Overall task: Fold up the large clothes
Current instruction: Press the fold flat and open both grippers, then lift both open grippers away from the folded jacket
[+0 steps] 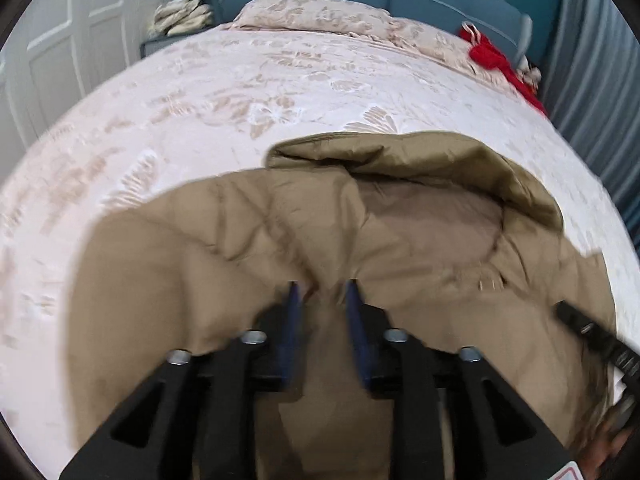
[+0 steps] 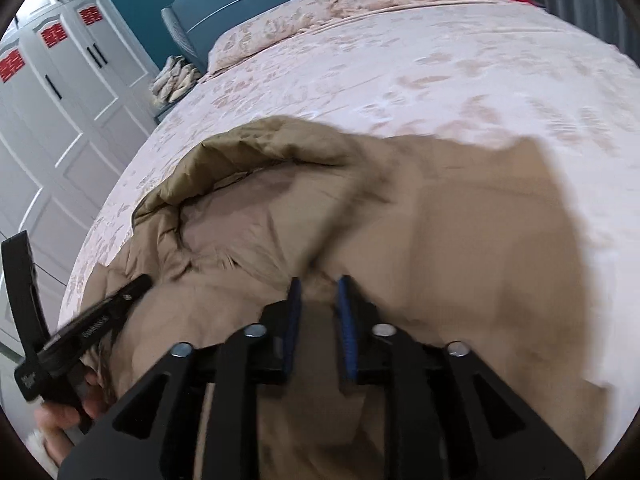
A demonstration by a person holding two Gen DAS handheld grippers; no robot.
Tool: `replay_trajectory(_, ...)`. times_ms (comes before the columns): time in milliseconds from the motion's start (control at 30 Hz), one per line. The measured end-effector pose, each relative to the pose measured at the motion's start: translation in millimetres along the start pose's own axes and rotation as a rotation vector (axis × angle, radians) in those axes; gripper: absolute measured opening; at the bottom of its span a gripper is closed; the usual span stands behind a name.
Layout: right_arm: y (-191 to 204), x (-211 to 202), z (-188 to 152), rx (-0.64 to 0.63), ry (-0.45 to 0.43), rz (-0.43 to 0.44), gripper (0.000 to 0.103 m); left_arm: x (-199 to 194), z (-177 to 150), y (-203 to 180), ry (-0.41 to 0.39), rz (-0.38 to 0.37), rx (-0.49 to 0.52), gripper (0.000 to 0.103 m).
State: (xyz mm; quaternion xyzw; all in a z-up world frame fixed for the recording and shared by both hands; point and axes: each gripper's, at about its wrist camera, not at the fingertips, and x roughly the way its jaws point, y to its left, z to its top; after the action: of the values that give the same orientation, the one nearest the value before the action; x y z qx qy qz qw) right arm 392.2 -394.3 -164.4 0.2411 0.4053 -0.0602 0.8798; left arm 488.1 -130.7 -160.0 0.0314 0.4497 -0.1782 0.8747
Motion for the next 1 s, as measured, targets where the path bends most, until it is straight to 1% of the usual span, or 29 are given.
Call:
replay_trajectory(33,-5.2,-14.6,-1.0,0.002,-0.002,-0.016,0.036,-9.9,-0.1,2.7,0.002,0.015,0.015,0.039)
replay_trajectory(67,-9.4,-27.9,-1.1,0.001,-0.012,-0.029,0.036,-22.7,1.4,8.4,0.002,0.028,0.019,0.040)
replay_trajectory(100,-13.4,-43.5,1.5,-0.008,-0.027,-0.052,0.036,-33.2,5.1,14.7,-0.003,0.025,0.015,0.041)
replay_trajectory(167,-15.6,-60.4,10.2,-0.011,-0.050,-0.063,0.040,-50.8,21.4,30.5,-0.008,0.019,-0.032,0.042)
replay_trajectory(200,-16.3,-68.5,20.6,0.012,-0.068,-0.042,0.042,-56.3,34.9,39.1,-0.004,-0.014,-0.073,0.042)
replay_trajectory(233,-17.4,-71.5,26.3,0.035,-0.080,-0.018,0.048,-58.5,48.3,45.7,0.002,-0.040,-0.115,0.042)
replay_trajectory(267,-16.0,-72.6,38.7,0.072,-0.094,0.021,0.051,-59.7,58.9,50.1,0.001,-0.052,-0.152,0.042)
replay_trajectory(333,-11.0,-66.2,61.9,0.139,-0.106,0.089,0.051,-58.0,91.7,57.8,-0.010,-0.102,-0.244,0.042)
replay_trajectory(400,-1.9,-49.5,89.0,0.203,-0.109,0.151,0.045,-49.5,118.1,56.0,-0.006,-0.122,-0.278,0.042)
replay_trajectory(433,3.6,-40.4,101.5,0.219,-0.112,0.158,0.034,-43.3,130.3,54.5,-0.001,-0.125,-0.293,0.042)
replay_trajectory(467,8.3,-31.2,113.9,0.227,-0.111,0.154,0.026,-34.4,144.8,53.0,0.008,-0.132,-0.315,0.042)
replay_trajectory(533,13.2,-16.5,132.8,0.248,-0.116,0.151,0.023,-17.8,166.2,49.6,0.024,-0.133,-0.354,0.042)
replay_trajectory(600,17.4,-2.7,147.8,0.258,-0.117,0.126,0.021,-3.9,177.6,45.4,0.042,-0.141,-0.374,0.042)
replay_trajectory(633,20.4,4.9,154.5,0.255,-0.121,0.104,0.020,0.9,180.4,42.7,0.050,-0.140,-0.378,0.042)
replay_trajectory(700,24.2,18.9,159.9,0.232,-0.106,0.068,0.020,19.5,182.5,35.5,0.092,-0.144,-0.369,0.042)
replay_trajectory(733,26.4,28.8,160.9,0.217,-0.086,0.047,0.020,31.6,180.7,30.7,0.125,-0.140,-0.360,0.042)
replay_trajectory(800,29.2,48.0,156.7,0.188,-0.036,0.015,0.020,44.6,172.6,26.4,0.154,-0.132,-0.348,0.042)
replay_trajectory(900,29.7,64.3,140.9,0.163,0.015,0.026,0.018,62.0,155.2,18.3,0.202,-0.129,-0.305,0.039)
replay_trajectory(1000,33.0,71.9,124.6,0.110,0.052,0.020,0.017,70.2,139.0,16.7,0.229,-0.116,-0.264,0.039)
